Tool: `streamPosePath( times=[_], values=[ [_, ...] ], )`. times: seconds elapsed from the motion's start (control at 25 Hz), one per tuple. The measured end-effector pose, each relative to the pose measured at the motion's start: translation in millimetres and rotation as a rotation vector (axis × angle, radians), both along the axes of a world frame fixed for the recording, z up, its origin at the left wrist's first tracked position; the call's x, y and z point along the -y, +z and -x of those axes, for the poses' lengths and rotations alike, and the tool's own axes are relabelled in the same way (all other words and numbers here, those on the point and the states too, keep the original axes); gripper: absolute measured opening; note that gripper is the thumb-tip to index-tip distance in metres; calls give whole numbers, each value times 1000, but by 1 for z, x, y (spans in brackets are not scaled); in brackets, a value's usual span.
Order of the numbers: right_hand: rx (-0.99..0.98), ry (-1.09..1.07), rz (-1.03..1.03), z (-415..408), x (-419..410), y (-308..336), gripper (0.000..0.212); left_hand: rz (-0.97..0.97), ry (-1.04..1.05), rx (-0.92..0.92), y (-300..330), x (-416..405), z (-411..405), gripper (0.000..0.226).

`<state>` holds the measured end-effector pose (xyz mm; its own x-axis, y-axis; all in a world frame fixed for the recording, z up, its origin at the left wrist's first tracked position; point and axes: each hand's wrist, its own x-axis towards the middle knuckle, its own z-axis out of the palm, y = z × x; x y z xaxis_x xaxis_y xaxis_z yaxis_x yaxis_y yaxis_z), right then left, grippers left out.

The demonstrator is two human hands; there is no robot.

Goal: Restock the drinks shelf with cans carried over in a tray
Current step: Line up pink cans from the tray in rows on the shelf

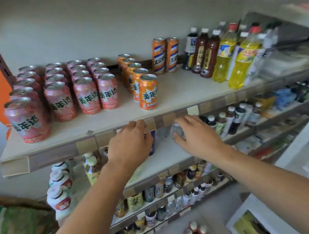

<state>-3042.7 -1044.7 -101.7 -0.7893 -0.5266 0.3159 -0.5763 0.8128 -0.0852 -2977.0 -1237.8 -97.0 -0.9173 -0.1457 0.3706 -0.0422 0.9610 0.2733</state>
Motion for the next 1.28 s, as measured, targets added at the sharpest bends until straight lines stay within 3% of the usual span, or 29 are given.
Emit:
streamPosePath(
  times=[0.28, 0.68, 0.88, 1.04, 1.28],
  values=[
    [93, -271, -39, 4, -166, -22, 45, 66, -296, 65, -12, -158, 53, 34],
    [267, -694, 15, -11, -417, -78, 40, -34, -618, 131, -55, -406, 98, 31],
    [374, -876, 53, -18, -504, -112, 38, -90, -733, 177, -86, -492, 108, 33],
    [421, -1027, 186, -13, -557, -148, 36, -89, -795, 207, -119, -545, 119, 34],
    [466, -1291, 527, 19, -604, -203, 60, -116, -842, 181, -163, -584, 135, 33]
  ],
)
